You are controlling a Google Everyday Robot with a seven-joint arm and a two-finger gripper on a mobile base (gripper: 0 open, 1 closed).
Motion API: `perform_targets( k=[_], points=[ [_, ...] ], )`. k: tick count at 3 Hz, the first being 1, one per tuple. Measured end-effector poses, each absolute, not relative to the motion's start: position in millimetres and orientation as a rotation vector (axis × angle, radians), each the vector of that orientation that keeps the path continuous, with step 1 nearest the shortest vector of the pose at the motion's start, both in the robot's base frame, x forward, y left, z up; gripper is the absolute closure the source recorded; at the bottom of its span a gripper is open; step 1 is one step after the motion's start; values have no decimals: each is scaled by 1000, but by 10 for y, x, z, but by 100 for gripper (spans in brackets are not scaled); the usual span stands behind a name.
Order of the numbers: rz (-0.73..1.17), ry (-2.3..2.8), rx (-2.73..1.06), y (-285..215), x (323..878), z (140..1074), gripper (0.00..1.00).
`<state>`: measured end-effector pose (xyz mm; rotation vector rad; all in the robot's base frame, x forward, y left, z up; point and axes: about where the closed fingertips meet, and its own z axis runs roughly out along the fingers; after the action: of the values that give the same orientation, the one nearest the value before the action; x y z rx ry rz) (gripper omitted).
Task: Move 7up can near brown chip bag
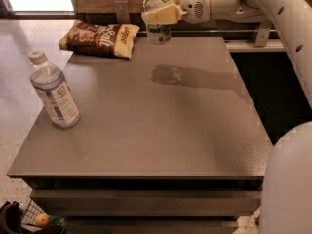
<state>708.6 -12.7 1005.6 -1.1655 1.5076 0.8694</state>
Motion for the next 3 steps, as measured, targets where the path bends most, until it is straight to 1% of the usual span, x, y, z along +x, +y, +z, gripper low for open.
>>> perform_targets(
  k=[1,2,3],
  points=[
    [793,1517,-1081,-355,7449,10090,100],
    [729,1513,-1024,-508,7678,10006,100],
    [680,1502,-1000,-520,7778,9836,100]
  ],
)
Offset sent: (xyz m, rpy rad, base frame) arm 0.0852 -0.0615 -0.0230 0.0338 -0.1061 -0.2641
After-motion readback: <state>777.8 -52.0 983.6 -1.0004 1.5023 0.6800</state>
